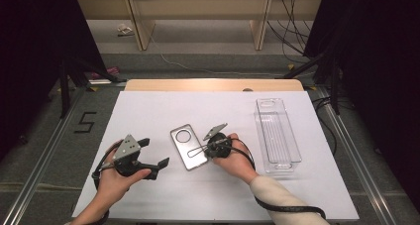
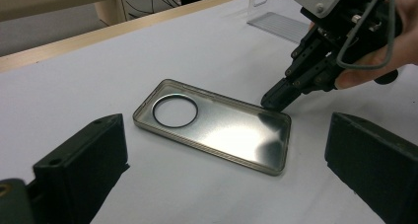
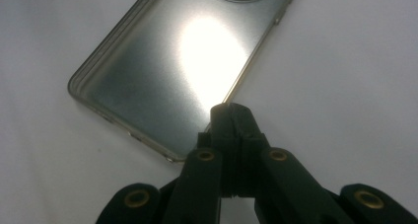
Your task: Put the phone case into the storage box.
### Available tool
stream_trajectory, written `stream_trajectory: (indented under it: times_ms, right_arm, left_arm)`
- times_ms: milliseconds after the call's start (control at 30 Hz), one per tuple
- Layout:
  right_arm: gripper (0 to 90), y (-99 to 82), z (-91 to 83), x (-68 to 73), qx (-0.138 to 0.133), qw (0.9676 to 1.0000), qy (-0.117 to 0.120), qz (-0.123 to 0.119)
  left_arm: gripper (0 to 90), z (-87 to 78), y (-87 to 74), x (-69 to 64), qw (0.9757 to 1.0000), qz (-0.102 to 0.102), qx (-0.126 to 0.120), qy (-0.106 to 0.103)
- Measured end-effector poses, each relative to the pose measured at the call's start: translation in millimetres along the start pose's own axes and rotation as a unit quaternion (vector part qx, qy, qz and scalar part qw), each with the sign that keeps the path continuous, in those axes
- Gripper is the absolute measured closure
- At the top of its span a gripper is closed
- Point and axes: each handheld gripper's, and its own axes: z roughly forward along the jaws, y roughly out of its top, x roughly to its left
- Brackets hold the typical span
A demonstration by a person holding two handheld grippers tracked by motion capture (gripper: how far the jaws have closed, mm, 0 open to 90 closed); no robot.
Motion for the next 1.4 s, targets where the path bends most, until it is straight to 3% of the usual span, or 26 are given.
stream_trajectory:
  times_ms: [400,1400]
  right_arm:
    - [90.0,3.6,1.8,24.9,0.005,0.9997,0.024,-0.009]
    - [89.4,3.7,3.9,27.0,-0.001,0.9995,0.029,-0.011]
  left_arm:
    - [2.0,0.5,-0.6,0.2,1.0,0.002,0.006,0.001]
    - [2.1,1.0,-0.9,-0.1,1.0,0.002,0.008,0.0]
